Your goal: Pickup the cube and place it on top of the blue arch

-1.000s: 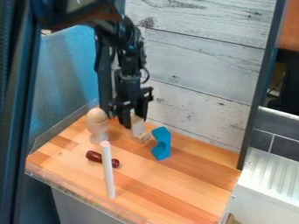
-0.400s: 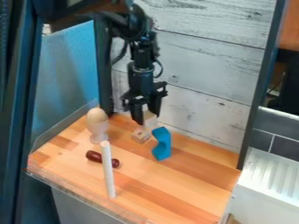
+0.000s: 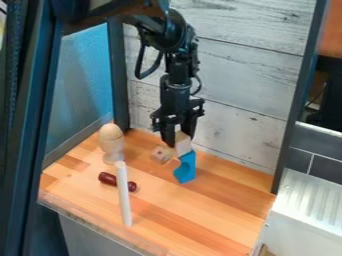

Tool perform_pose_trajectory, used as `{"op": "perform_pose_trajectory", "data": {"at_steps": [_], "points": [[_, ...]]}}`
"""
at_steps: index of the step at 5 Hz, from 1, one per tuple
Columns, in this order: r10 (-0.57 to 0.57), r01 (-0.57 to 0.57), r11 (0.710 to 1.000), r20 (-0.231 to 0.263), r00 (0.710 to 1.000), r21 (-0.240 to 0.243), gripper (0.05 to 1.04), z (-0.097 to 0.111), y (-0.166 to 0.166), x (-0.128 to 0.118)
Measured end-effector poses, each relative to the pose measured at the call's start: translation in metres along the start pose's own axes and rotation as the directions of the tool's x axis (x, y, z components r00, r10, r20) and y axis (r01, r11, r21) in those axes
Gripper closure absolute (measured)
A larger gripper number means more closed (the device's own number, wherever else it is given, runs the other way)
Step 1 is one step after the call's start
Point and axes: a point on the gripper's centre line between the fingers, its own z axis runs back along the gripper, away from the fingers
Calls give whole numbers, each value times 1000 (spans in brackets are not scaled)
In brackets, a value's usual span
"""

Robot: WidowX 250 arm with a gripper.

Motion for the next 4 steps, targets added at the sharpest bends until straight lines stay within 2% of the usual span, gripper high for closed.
{"op": "perform_pose_trajectory", "data": {"at_steps": [2,4], "points": [[1,-1,1000,2,1000,-11,529,0,-6,-4],[13,-13,1000,31,999,-25,529,13,-15,2]]}}
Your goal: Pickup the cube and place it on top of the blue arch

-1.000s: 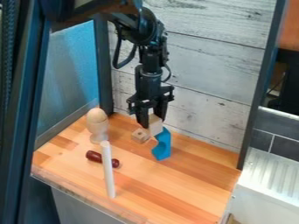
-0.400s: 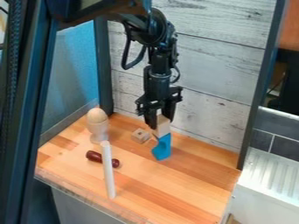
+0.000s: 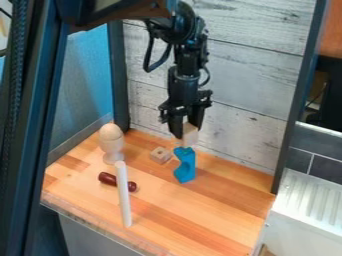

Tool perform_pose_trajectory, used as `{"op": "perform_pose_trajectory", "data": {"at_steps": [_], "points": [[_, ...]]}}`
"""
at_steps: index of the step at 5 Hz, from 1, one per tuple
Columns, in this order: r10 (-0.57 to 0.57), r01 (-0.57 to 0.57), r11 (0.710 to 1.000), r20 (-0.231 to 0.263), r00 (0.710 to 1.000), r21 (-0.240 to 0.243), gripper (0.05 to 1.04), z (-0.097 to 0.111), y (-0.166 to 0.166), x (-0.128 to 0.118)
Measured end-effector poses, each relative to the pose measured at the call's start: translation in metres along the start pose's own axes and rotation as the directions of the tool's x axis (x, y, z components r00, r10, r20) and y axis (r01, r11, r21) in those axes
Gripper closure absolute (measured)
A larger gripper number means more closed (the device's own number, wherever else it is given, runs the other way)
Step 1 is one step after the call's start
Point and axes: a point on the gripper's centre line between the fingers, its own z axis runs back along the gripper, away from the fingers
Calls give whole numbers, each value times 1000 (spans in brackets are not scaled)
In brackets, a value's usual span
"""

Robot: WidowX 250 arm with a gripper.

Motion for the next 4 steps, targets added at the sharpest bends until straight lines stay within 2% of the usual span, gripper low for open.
{"op": "perform_pose_trajectory", "data": {"at_steps": [2,4], "points": [[-3,3,1000,14,1000,-1,529,0,-1,3],[-28,28,1000,13,1000,13,529,-11,5,-4]]}}
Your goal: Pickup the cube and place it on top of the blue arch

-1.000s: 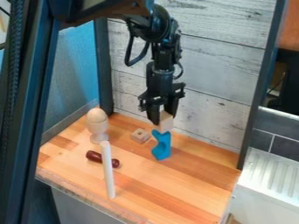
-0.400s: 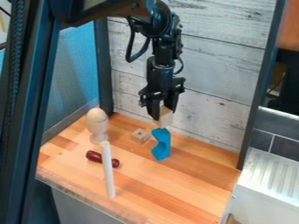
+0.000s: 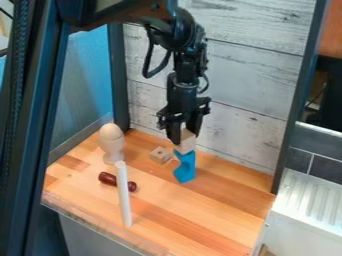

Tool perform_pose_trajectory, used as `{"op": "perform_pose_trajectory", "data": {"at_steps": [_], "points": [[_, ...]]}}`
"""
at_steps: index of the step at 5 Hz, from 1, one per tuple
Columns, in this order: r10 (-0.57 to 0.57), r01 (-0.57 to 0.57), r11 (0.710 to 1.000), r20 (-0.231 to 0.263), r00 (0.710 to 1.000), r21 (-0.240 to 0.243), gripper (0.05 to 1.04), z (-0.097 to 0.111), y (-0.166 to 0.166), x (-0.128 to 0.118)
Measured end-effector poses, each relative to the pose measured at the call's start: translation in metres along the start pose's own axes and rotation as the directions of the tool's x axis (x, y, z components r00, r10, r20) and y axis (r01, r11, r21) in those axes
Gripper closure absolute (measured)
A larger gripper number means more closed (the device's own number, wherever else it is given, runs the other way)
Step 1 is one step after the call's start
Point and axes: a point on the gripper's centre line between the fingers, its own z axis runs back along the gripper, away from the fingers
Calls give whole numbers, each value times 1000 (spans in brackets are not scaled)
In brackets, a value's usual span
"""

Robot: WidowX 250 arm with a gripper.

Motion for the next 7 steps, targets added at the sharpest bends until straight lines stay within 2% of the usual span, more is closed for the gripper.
{"op": "perform_pose_trajectory", "data": {"at_steps": [3,5,6,7], "points": [[-4,5,1000,16,1000,-22,529,-3,-5,-3],[1,-1,1000,31,1000,-6,530,-6,-4,-1],[-3,3,1000,51,999,-7,482,-6,-6,0],[6,-6,1000,51,999,5,182,-10,-5,-1]]}}
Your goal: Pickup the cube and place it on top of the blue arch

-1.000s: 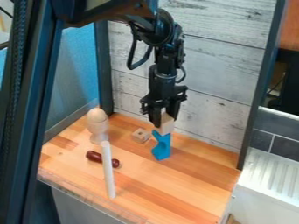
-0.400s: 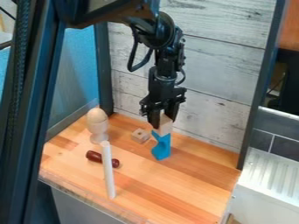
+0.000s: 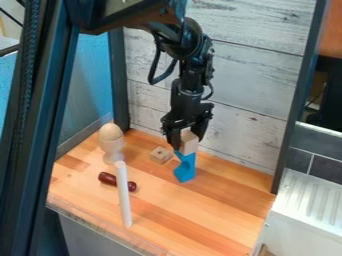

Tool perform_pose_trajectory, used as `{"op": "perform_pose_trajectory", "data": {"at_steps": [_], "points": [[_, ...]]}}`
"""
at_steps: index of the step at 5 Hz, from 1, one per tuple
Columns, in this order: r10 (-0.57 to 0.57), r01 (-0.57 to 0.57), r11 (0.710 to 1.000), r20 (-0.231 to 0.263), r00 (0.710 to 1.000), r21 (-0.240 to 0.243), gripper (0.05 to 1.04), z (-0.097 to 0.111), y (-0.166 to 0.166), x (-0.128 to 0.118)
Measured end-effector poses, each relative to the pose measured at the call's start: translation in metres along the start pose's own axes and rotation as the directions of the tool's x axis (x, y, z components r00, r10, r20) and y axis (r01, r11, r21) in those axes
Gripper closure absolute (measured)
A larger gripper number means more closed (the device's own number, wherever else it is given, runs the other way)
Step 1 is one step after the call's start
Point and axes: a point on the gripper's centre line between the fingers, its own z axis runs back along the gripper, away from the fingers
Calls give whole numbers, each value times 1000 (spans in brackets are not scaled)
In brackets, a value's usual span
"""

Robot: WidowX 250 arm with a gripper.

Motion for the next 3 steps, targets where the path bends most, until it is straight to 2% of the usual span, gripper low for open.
{"op": "perform_pose_trajectory", "data": {"at_steps": [1,2,3], "points": [[-20,20,1000,-55,998,-7,74,-2,2,-9],[5,-9,999,-85,996,-38,79,14,10,2],[-5,-4,996,-104,995,-88,83,39,15,19]]}}
